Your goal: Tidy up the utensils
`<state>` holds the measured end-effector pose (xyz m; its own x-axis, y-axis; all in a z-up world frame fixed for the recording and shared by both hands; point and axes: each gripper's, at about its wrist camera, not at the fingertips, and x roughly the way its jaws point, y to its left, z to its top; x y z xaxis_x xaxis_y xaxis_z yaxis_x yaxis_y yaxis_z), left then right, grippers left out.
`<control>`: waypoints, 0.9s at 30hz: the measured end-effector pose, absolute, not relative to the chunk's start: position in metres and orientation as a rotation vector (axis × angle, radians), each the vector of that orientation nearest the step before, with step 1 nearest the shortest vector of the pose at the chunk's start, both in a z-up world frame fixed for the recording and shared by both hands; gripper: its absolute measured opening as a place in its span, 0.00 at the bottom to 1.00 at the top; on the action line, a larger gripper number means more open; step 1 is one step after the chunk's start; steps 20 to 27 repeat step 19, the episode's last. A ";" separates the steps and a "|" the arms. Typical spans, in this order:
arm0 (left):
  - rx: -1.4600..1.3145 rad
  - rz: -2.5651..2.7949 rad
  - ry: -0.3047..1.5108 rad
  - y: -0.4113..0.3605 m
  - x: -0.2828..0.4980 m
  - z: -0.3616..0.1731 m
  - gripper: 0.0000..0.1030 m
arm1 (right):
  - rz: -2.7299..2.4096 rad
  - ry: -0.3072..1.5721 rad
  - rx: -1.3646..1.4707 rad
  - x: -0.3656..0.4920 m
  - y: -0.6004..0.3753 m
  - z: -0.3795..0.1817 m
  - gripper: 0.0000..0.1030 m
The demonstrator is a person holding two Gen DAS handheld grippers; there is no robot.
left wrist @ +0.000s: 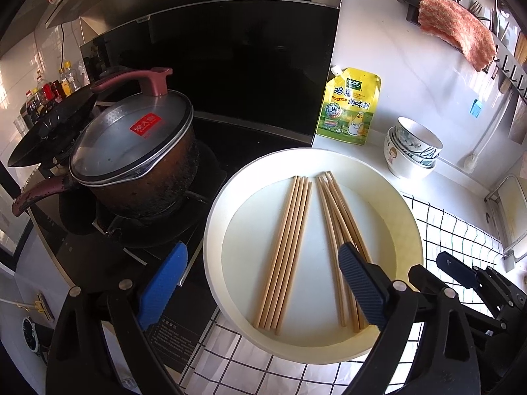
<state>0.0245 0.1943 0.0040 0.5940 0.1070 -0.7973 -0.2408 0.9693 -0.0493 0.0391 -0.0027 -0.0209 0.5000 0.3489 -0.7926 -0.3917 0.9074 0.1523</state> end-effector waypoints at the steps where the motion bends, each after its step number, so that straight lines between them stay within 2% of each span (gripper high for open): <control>1: -0.158 0.204 0.914 0.194 0.025 0.004 0.89 | 0.448 0.946 -0.049 0.039 -0.003 -0.021 0.47; 3: -0.161 0.202 0.914 0.195 0.025 0.004 0.92 | 0.447 0.946 -0.050 0.038 -0.002 -0.021 0.47; 27: -0.155 0.195 0.932 0.194 0.027 0.000 0.92 | 0.445 0.950 -0.046 0.037 -0.003 -0.022 0.47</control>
